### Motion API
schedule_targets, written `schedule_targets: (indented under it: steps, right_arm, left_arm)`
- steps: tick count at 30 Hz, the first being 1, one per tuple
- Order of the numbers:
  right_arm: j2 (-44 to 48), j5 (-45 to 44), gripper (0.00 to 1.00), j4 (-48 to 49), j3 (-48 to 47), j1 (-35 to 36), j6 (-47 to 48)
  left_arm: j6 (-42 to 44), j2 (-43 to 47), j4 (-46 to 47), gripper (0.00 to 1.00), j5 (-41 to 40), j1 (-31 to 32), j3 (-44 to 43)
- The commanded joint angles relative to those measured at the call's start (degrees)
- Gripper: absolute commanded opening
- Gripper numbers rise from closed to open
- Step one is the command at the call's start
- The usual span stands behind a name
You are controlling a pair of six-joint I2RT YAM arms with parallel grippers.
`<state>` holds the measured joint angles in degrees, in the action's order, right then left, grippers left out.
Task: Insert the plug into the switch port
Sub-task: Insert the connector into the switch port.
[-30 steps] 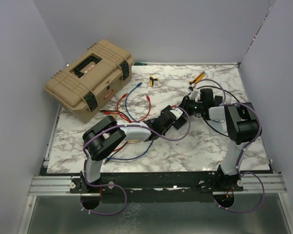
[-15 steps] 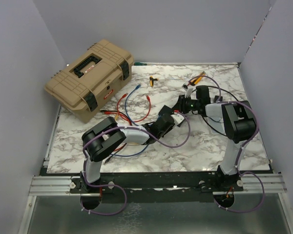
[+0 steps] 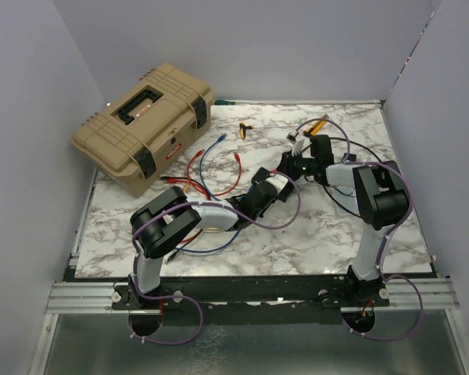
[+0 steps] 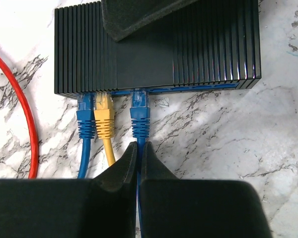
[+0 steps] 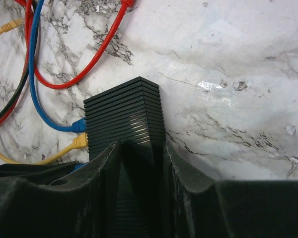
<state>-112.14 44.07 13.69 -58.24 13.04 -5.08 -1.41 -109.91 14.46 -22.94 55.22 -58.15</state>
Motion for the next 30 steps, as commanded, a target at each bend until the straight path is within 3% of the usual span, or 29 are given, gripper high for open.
schedule_targets:
  steps: [1,9,18,21,26,30]
  right_arm:
    - [-2.0,18.1,0.36,-19.4,3.3,8.6,-2.7]
    - [3.9,9.5,0.36,-11.9,8.7,3.9,-8.6]
    - [10.0,0.5,0.37,-7.5,13.6,-0.2,-12.8]
    - [11.1,-1.2,0.42,-6.6,14.4,-0.7,-13.6]
    - [13.4,-5.5,0.51,-5.9,15.8,-1.4,-14.1]
    - [16.0,-9.6,0.61,-5.2,16.9,-1.5,-14.4]
  left_arm:
    - [-3.3,0.8,21.1,0.00,-2.2,-2.5,-4.1]
    - [3.3,2.3,22.4,0.00,5.9,1.2,2.8]
    - [2.0,3.4,20.2,0.00,9.3,1.9,8.8]
    - [1.6,3.9,18.9,0.10,9.1,1.9,8.5]
    - [-0.7,5.9,15.5,0.41,6.3,1.9,8.1]
    - [-1.9,9.2,10.5,0.55,2.1,1.8,7.5]
